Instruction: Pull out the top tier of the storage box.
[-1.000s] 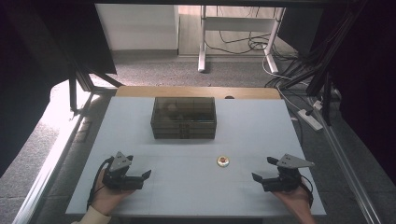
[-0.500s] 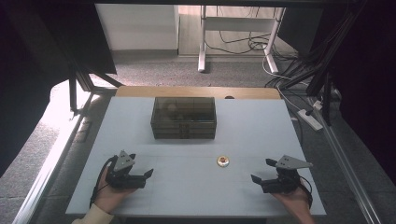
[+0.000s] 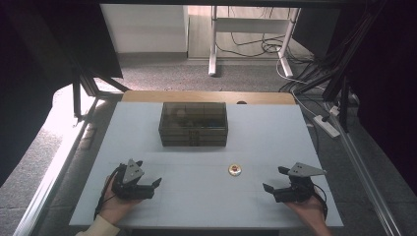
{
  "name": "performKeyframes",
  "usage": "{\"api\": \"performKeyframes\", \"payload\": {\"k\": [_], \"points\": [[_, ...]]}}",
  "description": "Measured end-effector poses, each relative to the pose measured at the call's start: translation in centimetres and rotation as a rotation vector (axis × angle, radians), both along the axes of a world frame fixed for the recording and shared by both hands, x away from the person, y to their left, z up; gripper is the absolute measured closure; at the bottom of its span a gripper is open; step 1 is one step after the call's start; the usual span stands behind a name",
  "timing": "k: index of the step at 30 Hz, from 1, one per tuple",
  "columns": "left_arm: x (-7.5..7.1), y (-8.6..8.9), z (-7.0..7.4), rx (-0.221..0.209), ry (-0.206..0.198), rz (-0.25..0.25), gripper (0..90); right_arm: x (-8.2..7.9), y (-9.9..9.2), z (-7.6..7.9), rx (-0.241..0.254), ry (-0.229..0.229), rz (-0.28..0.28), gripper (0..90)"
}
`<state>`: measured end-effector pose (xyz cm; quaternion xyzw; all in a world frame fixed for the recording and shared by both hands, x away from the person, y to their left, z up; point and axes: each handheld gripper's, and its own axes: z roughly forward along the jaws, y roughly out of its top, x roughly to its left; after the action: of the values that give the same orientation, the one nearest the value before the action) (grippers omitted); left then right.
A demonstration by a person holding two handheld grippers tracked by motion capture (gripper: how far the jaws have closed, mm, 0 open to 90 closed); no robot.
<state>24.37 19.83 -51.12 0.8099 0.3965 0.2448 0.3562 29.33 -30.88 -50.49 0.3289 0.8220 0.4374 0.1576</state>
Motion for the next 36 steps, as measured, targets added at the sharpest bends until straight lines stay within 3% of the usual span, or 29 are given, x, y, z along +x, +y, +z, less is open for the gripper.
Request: {"api": "performKeyframes", "payload": {"k": [2, 20, 36], "points": [[-0.1, -0.3, 0.1, 0.029, -0.022, -0.011, 12.7, 0.1, 0.1, 0.0, -0.004, 0.000, 0.000, 9.6], [0.0, -1.7, 0.4, 0.147, -0.081, -0.030, 13.9, 0.4, 0.3, -0.1, -0.003, 0.006, 0.006, 9.7], [0.3, -2.7, 0.3, 0.194, -0.107, -0.047, 15.7, 0.4, 0.3, -0.1, 0.006, 0.012, 0.004, 9.8]]}}
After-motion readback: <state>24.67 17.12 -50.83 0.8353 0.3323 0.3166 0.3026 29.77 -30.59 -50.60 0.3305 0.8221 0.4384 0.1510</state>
